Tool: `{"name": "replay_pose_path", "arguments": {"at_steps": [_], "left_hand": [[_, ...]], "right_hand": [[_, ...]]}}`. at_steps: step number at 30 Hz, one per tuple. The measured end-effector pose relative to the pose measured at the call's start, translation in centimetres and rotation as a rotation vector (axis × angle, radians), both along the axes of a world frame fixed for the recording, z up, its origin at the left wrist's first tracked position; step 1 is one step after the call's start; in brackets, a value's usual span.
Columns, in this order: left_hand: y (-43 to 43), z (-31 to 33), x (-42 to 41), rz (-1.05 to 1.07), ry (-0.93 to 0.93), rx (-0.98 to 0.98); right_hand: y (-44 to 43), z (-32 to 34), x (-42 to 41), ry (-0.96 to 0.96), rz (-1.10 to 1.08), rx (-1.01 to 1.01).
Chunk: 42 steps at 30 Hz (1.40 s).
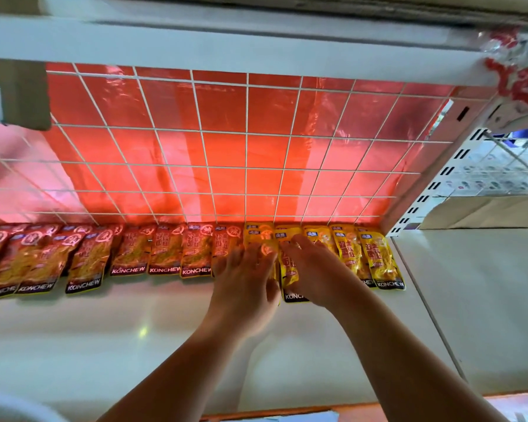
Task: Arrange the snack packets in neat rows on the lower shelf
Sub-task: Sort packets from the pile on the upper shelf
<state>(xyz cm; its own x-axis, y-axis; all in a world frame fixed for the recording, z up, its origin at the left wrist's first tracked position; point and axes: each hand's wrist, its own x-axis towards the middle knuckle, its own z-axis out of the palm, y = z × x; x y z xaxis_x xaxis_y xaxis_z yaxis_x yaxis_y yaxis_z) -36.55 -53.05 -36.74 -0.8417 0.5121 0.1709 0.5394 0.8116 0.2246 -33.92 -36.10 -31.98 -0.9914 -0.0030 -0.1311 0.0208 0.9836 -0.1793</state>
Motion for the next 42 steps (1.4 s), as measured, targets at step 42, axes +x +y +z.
{"name": "replay_pose_path", "arguments": {"at_steps": [42], "left_hand": [[1.8,15.2,1.1,-0.228,0.195,0.429]], "right_hand": [[-0.9,15.4,6.3,0.493,-0.243,-0.186]]}}
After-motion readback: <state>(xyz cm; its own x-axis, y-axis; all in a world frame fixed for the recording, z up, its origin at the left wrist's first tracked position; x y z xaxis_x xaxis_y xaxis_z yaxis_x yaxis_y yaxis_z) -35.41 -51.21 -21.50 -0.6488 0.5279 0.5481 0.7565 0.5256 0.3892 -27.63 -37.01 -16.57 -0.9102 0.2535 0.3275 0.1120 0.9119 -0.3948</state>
